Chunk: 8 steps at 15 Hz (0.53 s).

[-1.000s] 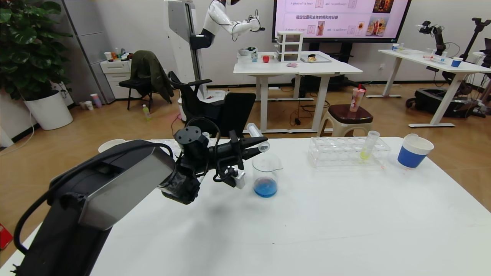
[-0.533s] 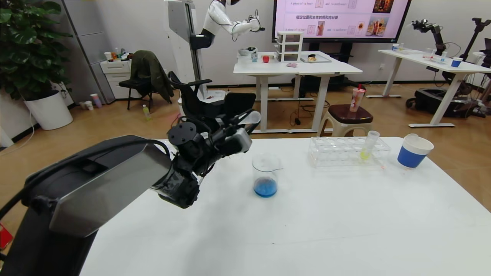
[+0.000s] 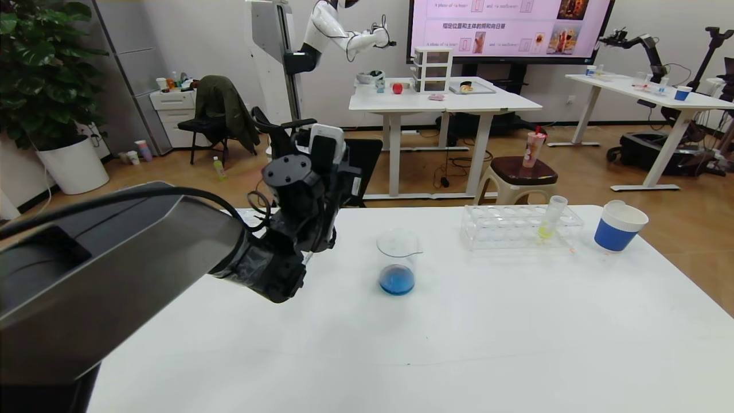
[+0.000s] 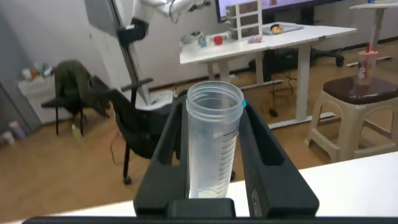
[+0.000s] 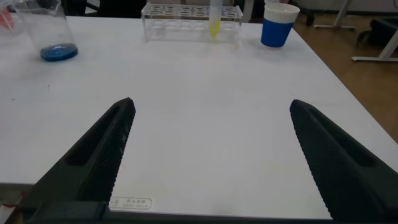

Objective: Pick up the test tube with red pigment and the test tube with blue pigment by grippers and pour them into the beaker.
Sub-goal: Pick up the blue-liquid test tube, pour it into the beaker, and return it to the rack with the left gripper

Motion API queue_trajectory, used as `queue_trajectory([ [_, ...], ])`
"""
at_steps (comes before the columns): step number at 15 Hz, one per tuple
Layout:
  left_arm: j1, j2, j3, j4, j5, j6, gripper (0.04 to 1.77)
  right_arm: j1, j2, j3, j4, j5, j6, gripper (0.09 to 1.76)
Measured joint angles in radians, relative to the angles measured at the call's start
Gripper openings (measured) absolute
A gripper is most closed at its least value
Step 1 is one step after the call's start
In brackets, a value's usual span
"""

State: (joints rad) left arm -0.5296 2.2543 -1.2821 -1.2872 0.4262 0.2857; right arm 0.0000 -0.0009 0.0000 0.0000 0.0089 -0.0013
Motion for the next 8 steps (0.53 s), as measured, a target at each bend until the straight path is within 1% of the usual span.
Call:
queue_trajectory([
  [1,-0.006,-0.026,0.006,0.073,0.025,-0.087,0.50,0.000,0.000,0.000,0.000,0.000,0.000,1.74],
  [2,-0.014,-0.054,0.018,0.145,0.033,-0.162,0.50,0.000,0.000,0.000,0.000,0.000,0.000,1.74],
  [3,-0.022,-0.083,0.035,0.210,0.040,-0.216,0.50,0.000,0.000,0.000,0.000,0.000,0.000,1.74],
  [4,-0.029,-0.107,0.059,0.232,0.045,-0.238,0.50,0.000,0.000,0.000,0.000,0.000,0.000,1.74],
  [6,-0.046,-0.146,0.120,0.235,0.047,-0.257,0.50,0.000,0.000,0.000,0.000,0.000,0.000,1.74],
  [8,-0.050,-0.173,0.168,0.203,0.044,-0.266,0.50,0.000,0.000,0.000,0.000,0.000,0.000,1.74],
])
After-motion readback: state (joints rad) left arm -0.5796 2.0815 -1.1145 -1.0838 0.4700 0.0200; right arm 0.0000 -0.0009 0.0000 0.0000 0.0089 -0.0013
